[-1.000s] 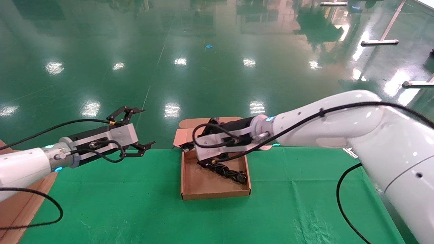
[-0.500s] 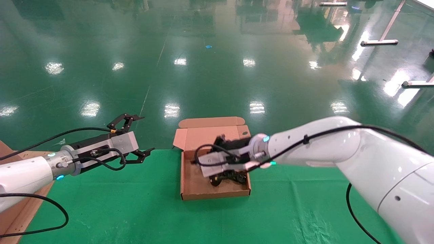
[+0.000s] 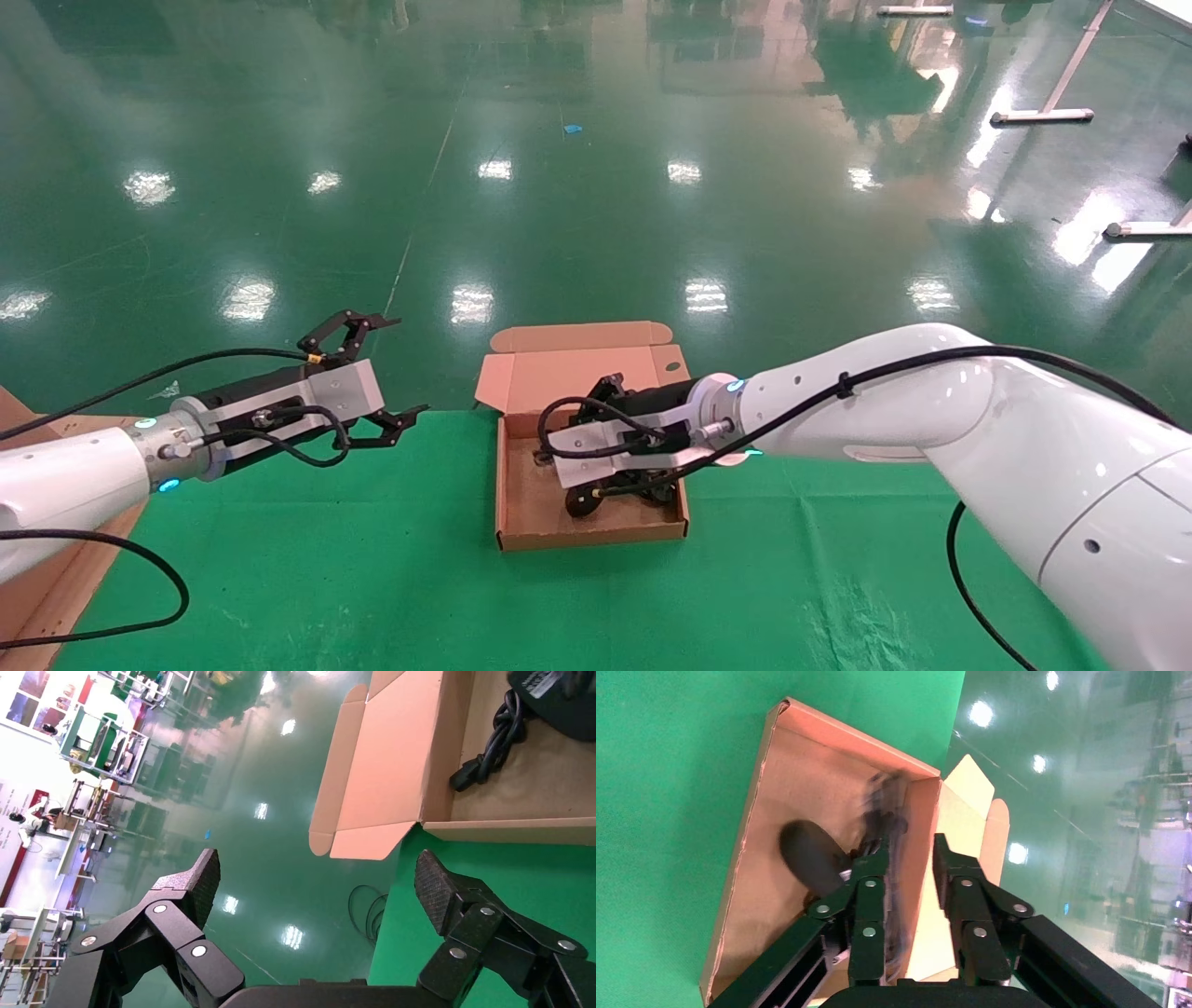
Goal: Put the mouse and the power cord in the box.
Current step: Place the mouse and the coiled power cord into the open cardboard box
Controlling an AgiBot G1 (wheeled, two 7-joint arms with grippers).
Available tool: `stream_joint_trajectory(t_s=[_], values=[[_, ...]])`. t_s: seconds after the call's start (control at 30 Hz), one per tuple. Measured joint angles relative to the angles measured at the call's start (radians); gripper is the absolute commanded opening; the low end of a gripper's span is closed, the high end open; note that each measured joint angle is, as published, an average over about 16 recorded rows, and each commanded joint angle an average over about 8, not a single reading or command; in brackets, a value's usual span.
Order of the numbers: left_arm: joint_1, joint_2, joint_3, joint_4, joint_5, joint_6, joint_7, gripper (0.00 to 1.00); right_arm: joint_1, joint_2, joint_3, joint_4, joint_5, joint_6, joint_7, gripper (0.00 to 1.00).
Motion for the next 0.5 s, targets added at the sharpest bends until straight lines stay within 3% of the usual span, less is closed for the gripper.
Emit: stream_joint_trajectory(t_s=[0.23,0.5], values=[[0.013,-0.013,-0.016,-0.035,0.002,0.015,-0.040,1.00,-0.012,0.017,0.025,0.016,0.009,-0.018,0.011,1.00],[0.055,-0.056,-0.069,-0.146,0.004,0.067,-0.173,1.00,-0.065,0.081,0.107,0.078,0.068,-0.083,0.065,1.00]])
